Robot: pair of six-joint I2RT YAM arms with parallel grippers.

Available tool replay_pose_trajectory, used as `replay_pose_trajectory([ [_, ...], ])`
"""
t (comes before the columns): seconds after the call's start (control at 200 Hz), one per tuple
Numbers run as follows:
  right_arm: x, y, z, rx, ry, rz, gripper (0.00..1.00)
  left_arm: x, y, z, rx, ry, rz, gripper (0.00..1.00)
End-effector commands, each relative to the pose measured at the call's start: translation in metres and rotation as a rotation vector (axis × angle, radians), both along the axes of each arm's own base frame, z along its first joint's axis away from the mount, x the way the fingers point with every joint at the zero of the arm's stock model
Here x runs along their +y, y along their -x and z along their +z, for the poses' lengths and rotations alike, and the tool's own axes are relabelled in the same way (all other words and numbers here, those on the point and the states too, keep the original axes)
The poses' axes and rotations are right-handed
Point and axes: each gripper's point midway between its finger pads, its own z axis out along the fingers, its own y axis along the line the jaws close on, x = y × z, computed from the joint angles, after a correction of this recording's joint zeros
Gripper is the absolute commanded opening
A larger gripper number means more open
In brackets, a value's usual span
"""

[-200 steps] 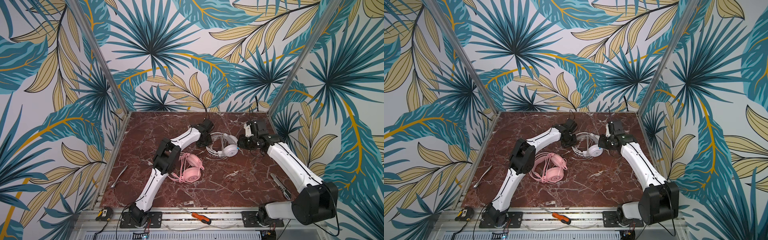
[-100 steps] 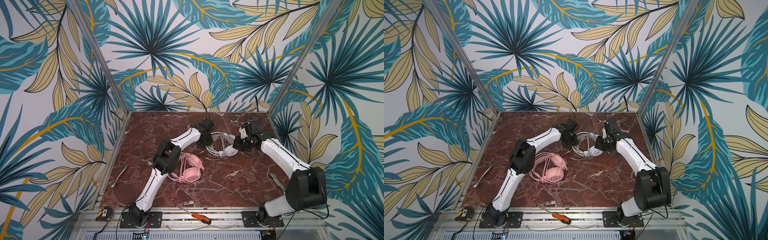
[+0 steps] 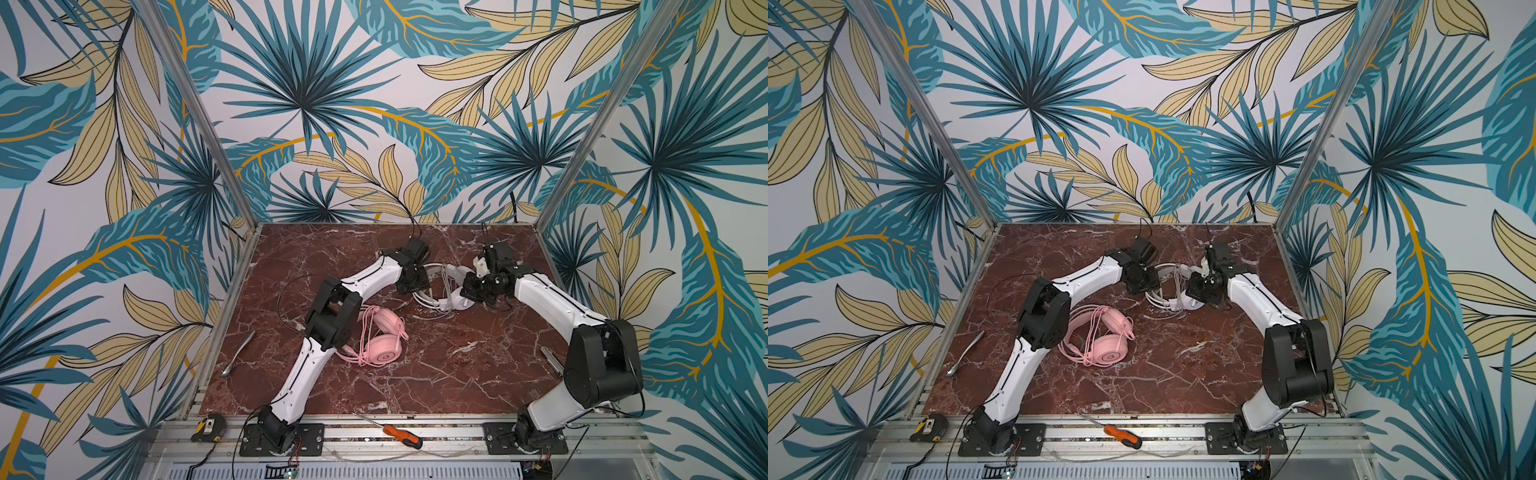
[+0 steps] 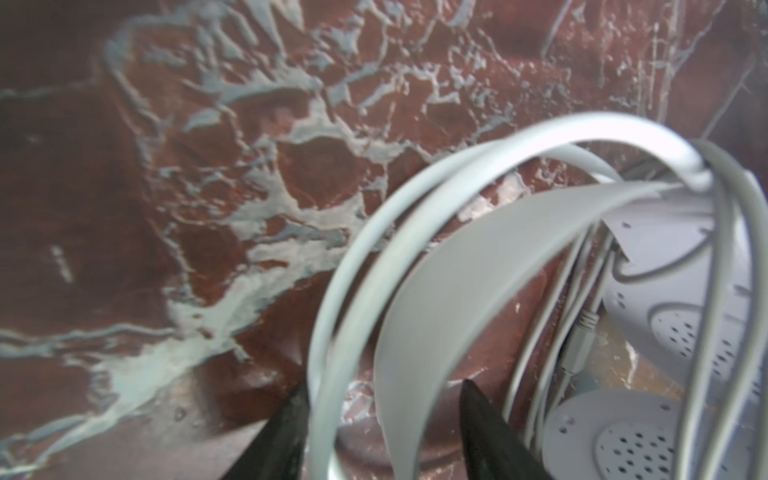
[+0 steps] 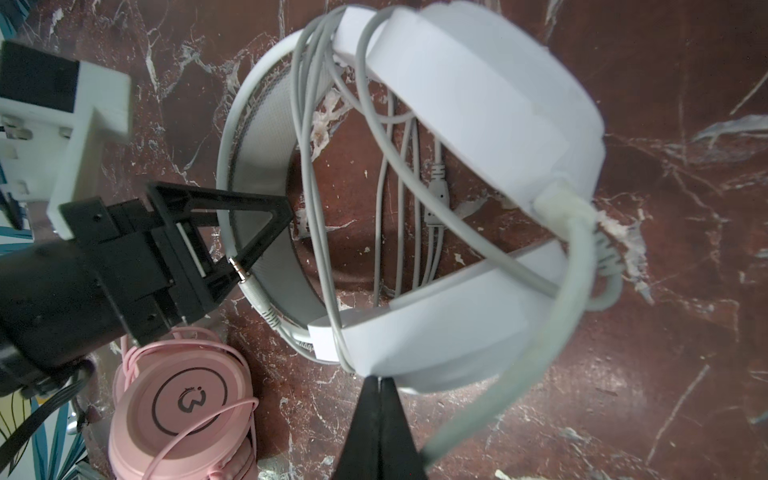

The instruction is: Wrap the headphones

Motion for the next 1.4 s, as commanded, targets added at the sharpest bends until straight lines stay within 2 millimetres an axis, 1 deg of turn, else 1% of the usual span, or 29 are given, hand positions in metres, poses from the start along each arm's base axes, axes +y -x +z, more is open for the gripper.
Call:
replay_pose_trajectory([
  [0.0,-0.002,0.006,-0.012,0.044,0.005,-0.012,0.0,0.033,0.039,-0.064,0.174,-0.168,0.006,0.69],
  [0.06,-0.003,0.008,-0.01,0.041,0.011,-0.012,0.0,0.034,0.038,-0.061,0.167,-0.175,0.009,0.75],
  [0.25,-0.006,0.012,0.001,0.025,0.022,-0.007,0.0,0.038,0.034,-0.052,0.14,-0.187,0.031,0.89],
  [0.275,-0.006,0.013,0.002,0.023,0.023,-0.006,0.0,0.038,0.033,-0.05,0.133,-0.189,0.034,0.96],
  [0.311,-0.006,0.015,0.004,0.024,0.023,-0.006,0.0,0.039,0.032,-0.049,0.129,-0.192,0.04,1.0],
  [0.476,-0.009,0.019,0.008,0.022,0.035,-0.003,0.0,0.046,0.028,-0.04,0.104,-0.214,0.072,1.0],
  [0.656,-0.011,0.021,0.015,0.009,0.047,-0.004,0.0,0.06,0.024,-0.032,0.08,-0.256,0.124,1.0],
  [0.756,-0.011,0.021,0.018,0.003,0.051,0.0,0.0,0.068,0.022,-0.035,0.075,-0.281,0.141,1.0],
  [0.761,-0.011,0.021,0.018,0.003,0.051,0.0,0.0,0.067,0.021,-0.026,0.063,-0.27,0.143,1.0],
  [0.771,-0.011,0.021,0.019,0.002,0.052,0.0,0.0,0.066,0.02,-0.021,0.055,-0.263,0.144,1.0],
  [0.791,-0.011,0.021,0.019,0.002,0.052,0.001,0.0,0.067,0.019,-0.018,0.051,-0.259,0.146,1.0],
  [0.806,-0.011,0.021,0.02,0.002,0.052,0.001,0.0,0.071,0.016,-0.016,0.032,-0.279,0.158,1.0],
  [0.997,-0.011,0.02,0.026,-0.014,0.051,0.009,0.0,0.09,0.009,-0.008,-0.011,-0.353,0.185,1.0],
  [1.182,-0.01,0.018,0.035,-0.039,0.053,0.022,0.0,0.101,0.005,-0.004,-0.007,-0.35,0.22,1.0],
  [1.257,-0.012,0.018,0.036,-0.038,0.066,0.024,0.0,0.102,0.004,-0.001,-0.012,-0.344,0.216,1.0],
  [1.337,-0.012,0.018,0.036,-0.037,0.07,0.027,0.0,0.093,0.001,0.003,-0.019,-0.319,0.171,1.0],
  [1.392,-0.011,0.018,0.037,-0.039,0.067,0.031,0.0,0.087,0.001,0.003,-0.011,-0.299,0.151,1.0],
])
